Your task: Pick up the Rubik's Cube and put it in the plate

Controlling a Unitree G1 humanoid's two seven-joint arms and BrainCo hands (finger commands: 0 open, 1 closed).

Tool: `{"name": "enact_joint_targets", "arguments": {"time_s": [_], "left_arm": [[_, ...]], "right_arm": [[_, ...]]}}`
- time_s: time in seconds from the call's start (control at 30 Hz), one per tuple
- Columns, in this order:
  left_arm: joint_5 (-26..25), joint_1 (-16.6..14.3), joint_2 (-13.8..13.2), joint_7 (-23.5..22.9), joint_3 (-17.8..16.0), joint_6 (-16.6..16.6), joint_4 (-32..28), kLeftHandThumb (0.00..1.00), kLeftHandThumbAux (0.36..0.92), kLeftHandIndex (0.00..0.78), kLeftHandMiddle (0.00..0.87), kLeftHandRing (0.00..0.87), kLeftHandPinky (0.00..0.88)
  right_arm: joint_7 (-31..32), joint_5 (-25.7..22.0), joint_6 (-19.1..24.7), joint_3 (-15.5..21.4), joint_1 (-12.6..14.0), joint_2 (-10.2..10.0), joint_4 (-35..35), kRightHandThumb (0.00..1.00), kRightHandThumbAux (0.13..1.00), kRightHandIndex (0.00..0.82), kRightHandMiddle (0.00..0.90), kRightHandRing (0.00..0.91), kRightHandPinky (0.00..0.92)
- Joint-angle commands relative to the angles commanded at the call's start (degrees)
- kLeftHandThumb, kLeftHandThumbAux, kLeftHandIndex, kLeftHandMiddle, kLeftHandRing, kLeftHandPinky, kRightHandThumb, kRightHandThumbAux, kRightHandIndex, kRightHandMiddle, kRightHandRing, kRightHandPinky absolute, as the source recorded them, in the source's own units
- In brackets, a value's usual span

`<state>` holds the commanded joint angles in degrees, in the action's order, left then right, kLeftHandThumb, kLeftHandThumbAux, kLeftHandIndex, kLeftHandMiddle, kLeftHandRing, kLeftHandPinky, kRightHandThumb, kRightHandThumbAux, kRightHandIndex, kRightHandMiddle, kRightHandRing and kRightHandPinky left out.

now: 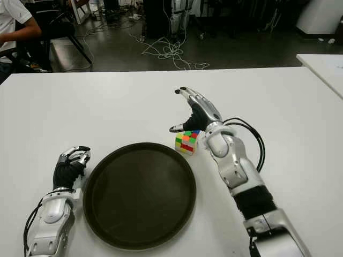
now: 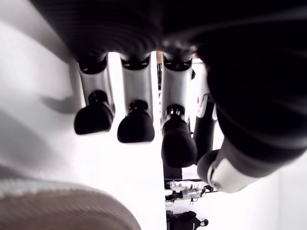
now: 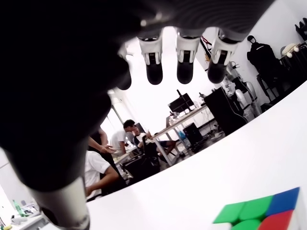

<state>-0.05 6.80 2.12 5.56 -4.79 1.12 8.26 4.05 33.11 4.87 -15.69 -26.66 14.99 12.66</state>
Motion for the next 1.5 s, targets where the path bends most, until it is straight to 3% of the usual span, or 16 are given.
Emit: {"name": "enact_joint_targets", "arguments": {"time_s": [0.37,0.73,1.33,1.5], "left_arm": [[0.01,0.05,-0.31,-0.54,0.16,0.22,-0.16,0.711,0.704,0.444,0.807,0.813,0.8],[0.35,0.21,-0.18,-0.21,0.28,0.54,-0.72,0.711,0.704,0.444,0.803,0.809,0.797],[0.57,0.36,0.13,-0.11,0.17,0.0,-0.6,0.71,0.704,0.444,0.806,0.816,0.804],[0.44,0.48,0.3,-0.12,0.16,-0.04,-0.82,0.71,0.704,0.444,0.804,0.813,0.8]], "right_arm": [[0.86,0.01,1.44,-0.27,-1.63,-0.12,2.27,0.0,0.89,0.079,0.074,0.12,0.18],[0.95,0.2,1.09,-0.92,-3.11,0.17,5.26,0.0,0.858,0.097,0.123,0.164,0.173],[-0.06,0.59,-0.03,-1.99,-2.92,0.62,7.63,0.0,0.936,0.13,0.161,0.195,0.238],[0.04,0.62,0.32,-2.41,-2.55,0.42,8.41,0.0,0.939,0.122,0.169,0.197,0.208]]}}
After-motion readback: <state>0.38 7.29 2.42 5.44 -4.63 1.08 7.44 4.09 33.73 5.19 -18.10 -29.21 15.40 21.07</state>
